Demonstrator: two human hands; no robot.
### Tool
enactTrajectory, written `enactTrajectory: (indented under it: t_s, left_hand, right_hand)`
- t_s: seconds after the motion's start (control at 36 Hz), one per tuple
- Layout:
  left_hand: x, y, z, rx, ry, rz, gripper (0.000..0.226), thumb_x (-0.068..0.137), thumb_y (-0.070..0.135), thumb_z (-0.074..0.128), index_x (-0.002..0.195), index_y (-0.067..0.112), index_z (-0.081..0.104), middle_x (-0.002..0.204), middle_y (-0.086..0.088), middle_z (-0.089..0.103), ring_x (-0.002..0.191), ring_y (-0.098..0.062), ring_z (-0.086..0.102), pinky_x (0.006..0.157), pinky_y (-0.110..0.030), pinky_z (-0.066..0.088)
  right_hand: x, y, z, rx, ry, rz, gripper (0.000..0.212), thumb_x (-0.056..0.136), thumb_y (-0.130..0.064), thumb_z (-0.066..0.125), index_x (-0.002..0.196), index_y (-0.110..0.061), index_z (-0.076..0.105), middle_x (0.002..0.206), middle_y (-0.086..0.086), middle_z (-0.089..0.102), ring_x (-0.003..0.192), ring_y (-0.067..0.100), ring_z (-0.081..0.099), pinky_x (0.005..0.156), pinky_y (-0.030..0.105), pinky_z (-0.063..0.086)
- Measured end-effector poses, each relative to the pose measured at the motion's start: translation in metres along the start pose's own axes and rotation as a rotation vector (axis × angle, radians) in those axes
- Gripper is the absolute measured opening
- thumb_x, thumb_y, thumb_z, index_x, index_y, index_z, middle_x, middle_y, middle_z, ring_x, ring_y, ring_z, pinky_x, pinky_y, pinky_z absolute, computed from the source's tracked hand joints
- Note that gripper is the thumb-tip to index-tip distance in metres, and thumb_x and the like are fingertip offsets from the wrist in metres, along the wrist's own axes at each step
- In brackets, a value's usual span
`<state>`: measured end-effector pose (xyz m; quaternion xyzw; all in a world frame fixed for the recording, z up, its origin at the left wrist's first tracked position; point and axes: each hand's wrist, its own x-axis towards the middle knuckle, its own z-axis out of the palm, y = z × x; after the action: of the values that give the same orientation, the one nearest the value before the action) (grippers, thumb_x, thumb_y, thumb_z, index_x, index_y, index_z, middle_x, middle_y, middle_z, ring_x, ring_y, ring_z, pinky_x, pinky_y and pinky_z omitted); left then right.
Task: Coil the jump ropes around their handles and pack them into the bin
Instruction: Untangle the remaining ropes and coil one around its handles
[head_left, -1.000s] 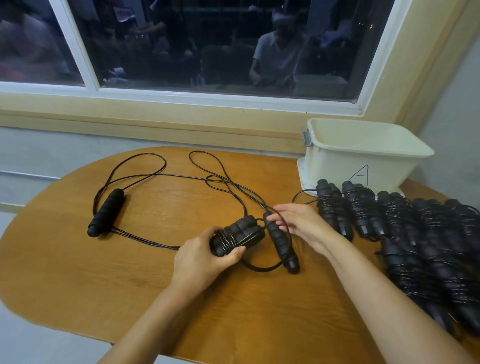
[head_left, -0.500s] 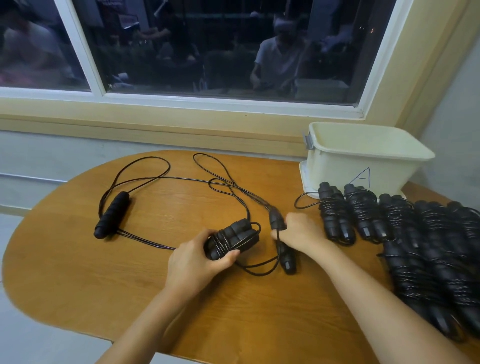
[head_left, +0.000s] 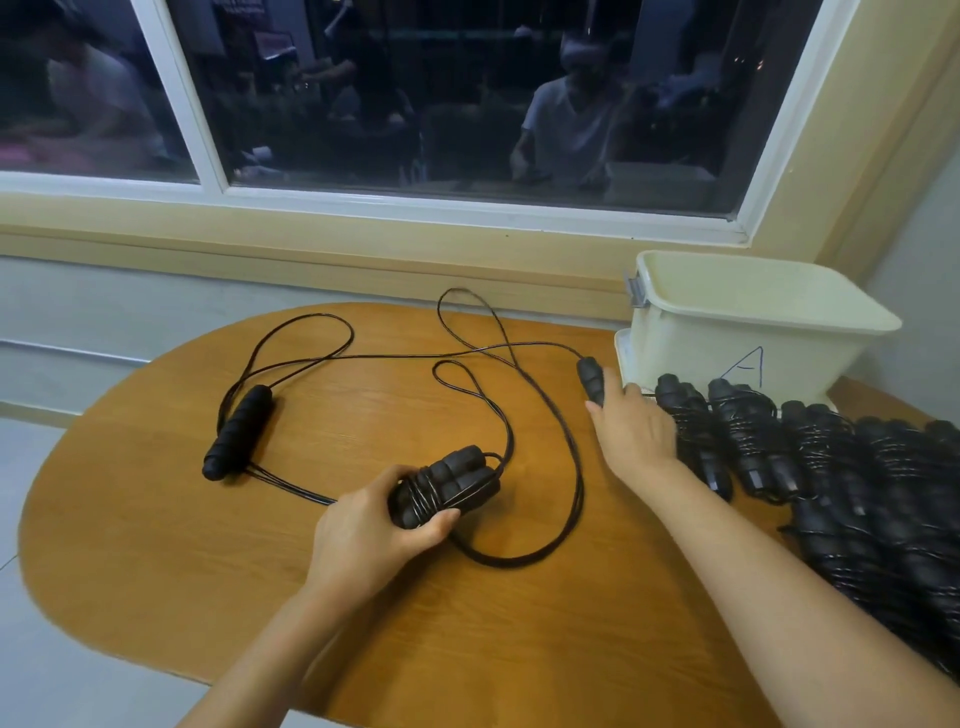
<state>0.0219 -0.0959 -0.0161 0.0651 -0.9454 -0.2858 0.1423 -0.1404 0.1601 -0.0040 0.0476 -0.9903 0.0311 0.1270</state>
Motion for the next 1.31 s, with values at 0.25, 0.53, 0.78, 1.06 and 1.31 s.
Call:
enactTrajectory:
  t_s: [0.25, 0.53, 0.78, 1.06, 1.31]
  left_hand:
    - [0.006, 0.005, -0.001, 0.022, -0.028, 0.052, 0.081, 0.062, 0.087, 0.044, 0.122, 0.035, 0.057, 0.084, 0.021, 0.063, 0.075, 0.003, 0.061, 0.060, -0.018, 0.052]
    - [0.017, 0.052, -0.007, -0.043, 0.043, 0.194, 0.069, 0.063, 0.080, 0.052, 0.116, 0.036, 0.060, 0.087, 0.022, 0.065, 0.079, -0.001, 0.065, 0.064, -0.025, 0.054]
    - [0.013, 0.098, -0.007, -0.107, 0.113, 0.330, 0.068, 0.062, 0.076, 0.054, 0.114, 0.033, 0.063, 0.081, 0.025, 0.058, 0.073, 0.005, 0.053, 0.060, -0.010, 0.035]
    - [0.009, 0.097, -0.007, -0.192, 0.106, 0.340, 0.067, 0.064, 0.075, 0.056, 0.115, 0.032, 0.062, 0.082, 0.034, 0.055, 0.075, 0.013, 0.054, 0.064, -0.010, 0.038]
    - [0.011, 0.079, -0.013, -0.268, 0.030, 0.399, 0.061, 0.069, 0.070, 0.062, 0.117, 0.032, 0.061, 0.092, 0.023, 0.065, 0.087, 0.005, 0.062, 0.071, -0.015, 0.047]
  right_hand:
    - [-0.003, -0.010, 0.002, -0.231, -0.003, -0.181, 0.052, 0.104, -0.041, 0.041, 0.144, -0.009, 0.038, 0.135, 0.009, 0.051, 0.125, 0.025, 0.042, 0.092, 0.032, 0.044]
    - [-0.106, 0.001, -0.044, 0.826, -0.445, -0.376, 0.038, 0.097, -0.048, 0.043, 0.132, -0.036, 0.053, 0.133, -0.021, 0.051, 0.125, -0.008, 0.043, 0.108, 0.018, 0.035]
    - [-0.145, 0.011, -0.029, 1.015, -0.424, -0.387, 0.021, 0.103, -0.023, 0.048, 0.106, -0.019, 0.069, 0.106, -0.011, 0.070, 0.107, 0.002, 0.062, 0.093, 0.015, 0.044]
    - [-0.144, 0.029, -0.032, 1.034, -0.447, -0.416, 0.036, 0.099, -0.052, 0.042, 0.088, -0.029, 0.067, 0.087, -0.009, 0.068, 0.103, 0.007, 0.062, 0.110, 0.025, 0.034]
    - [-0.123, 0.050, -0.029, 0.916, -0.517, -0.392, 0.033, 0.092, -0.053, 0.043, 0.071, -0.035, 0.062, 0.087, -0.024, 0.066, 0.122, -0.002, 0.049, 0.123, 0.037, 0.012]
